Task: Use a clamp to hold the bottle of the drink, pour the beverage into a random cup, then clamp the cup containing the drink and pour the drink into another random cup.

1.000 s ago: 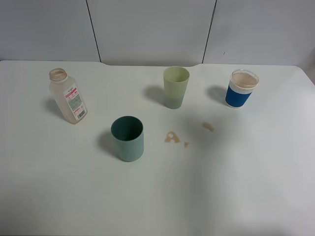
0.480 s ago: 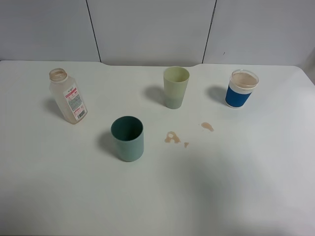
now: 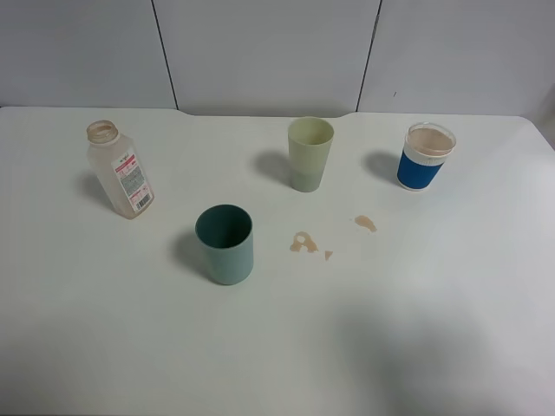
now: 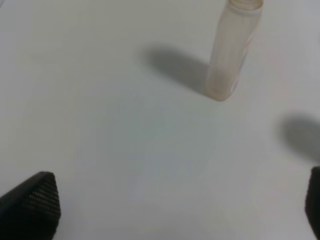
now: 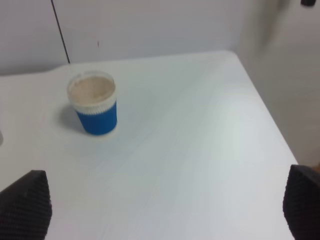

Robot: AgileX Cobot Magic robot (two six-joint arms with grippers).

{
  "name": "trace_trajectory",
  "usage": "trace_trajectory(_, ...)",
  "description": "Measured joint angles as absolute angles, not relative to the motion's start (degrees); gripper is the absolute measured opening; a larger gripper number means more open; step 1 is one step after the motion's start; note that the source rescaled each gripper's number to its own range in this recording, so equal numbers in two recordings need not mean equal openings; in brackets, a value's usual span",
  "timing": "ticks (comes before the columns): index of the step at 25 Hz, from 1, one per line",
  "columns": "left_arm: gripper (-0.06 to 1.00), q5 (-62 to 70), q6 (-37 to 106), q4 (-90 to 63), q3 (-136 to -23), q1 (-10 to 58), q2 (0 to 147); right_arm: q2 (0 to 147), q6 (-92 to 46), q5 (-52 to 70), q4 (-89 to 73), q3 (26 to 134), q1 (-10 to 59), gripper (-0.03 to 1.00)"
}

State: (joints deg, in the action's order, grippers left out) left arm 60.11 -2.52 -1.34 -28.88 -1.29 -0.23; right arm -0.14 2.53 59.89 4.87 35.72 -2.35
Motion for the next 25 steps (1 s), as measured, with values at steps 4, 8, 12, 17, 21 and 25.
trace_trajectory(4, 1.0, 60.1, -2.5, -1.3, -28.9, -1.3, -0.2, -0.1, 2.5, 60.0, 4.9, 31.1, -2.4, 0.74)
trace_trajectory(8, 1.0, 60.1, -2.5, -1.3, -28.9, -1.3, -0.2, -0.1, 2.5, 60.6, 4.4, 28.9, -2.4, 0.74)
trace_trajectory(12, 1.0, 60.1, -2.5, -1.3, -28.9, -1.3, -0.2, -0.1, 2.5, 60.5, 4.4, 28.9, -2.4, 0.74)
trace_trajectory(17, 1.0, 60.1, -2.5, -1.3, -28.9, -1.3, -0.2, -0.1, 2.5, 60.5, 4.4, 28.9, -2.4, 0.74)
trace_trajectory(21, 1.0, 60.1, -2.5, -1.3, -28.9, -1.3, -0.2, -0.1, 2.5, 60.5, 4.4, 28.9, -2.4, 0.74)
trace_trajectory(25, 1.0, 60.1, -2.5, -1.3, -28.9, -1.3, -0.2, -0.1, 2.5, 60.5, 4.4, 28.9, -2.4, 0.74)
